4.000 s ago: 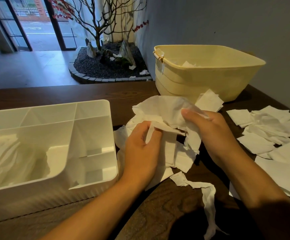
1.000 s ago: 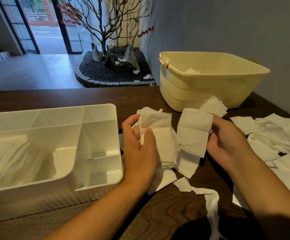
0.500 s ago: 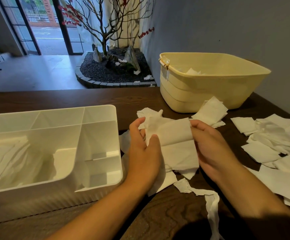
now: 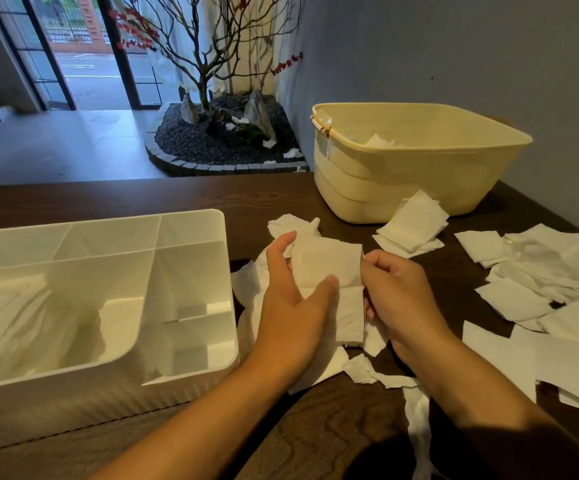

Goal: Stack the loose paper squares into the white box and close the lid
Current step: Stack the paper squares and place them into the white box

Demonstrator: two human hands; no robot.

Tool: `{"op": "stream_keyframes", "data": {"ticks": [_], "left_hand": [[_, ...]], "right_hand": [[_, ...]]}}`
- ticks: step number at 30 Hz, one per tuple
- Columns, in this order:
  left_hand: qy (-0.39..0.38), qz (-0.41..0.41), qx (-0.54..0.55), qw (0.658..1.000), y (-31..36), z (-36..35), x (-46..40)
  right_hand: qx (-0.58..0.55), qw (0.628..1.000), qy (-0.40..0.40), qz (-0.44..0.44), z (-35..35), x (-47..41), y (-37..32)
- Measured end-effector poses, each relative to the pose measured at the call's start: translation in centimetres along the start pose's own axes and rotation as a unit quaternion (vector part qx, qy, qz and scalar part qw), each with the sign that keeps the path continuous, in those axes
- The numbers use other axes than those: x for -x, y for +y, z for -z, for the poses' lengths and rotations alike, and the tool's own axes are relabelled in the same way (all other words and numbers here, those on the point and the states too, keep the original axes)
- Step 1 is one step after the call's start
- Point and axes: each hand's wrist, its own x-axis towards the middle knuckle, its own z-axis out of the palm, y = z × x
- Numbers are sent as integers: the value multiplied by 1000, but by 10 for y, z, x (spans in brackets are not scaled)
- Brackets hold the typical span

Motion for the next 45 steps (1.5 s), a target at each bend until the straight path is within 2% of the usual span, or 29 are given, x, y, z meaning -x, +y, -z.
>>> {"op": "stream_keyframes", "data": {"ticks": [6, 9, 11, 13, 15, 18, 21, 24, 27, 29, 33, 38, 41, 45], "left_hand": [[10, -37, -47, 998, -3, 1, -1], [23, -46, -72, 996, -3, 2, -3], [18, -58, -104, 993, 1, 2, -2], [-13, -75, -150, 986, 6, 1, -1], [-54, -93, -205, 973, 13, -2, -1], [-103, -89, -267, 954, 24, 2, 1], [-102, -70, -290, 949, 37, 14, 7], [-50, -73, -270, 959, 41, 22, 12], [18, -88, -240, 967, 46, 27, 23], [59, -135, -239, 960, 50, 35, 37], [58, -171, -235, 955, 40, 58, 78], [92, -158, -150, 972, 18, 67, 109], [95, -132, -116, 980, 13, 65, 117], [118, -144, -56, 981, 19, 62, 117]], "right_hand": [[69, 996, -18, 48, -1, -5, 2], [-25, 998, -25, 59, 5, -6, -8], [-72, 991, -79, 82, 13, -6, -14], [-38, 982, -146, 112, 21, -3, -16], [31, 975, -179, 131, 24, -1, -16], [76, 973, -157, 148, 26, 0, -18], [28, 979, -136, 150, 28, -1, -21], [-16, 978, -120, 170, 30, 6, -27], [-42, 969, -147, 195, 31, 18, -34], [-4, 958, -177, 225, 28, 28, -39], [114, 931, -210, 275, 12, 61, -33], [127, 935, -248, 221, -15, 99, 10], [122, 945, -233, 196, -20, 103, 17], [41, 962, -187, 196, -22, 108, 12]]}}
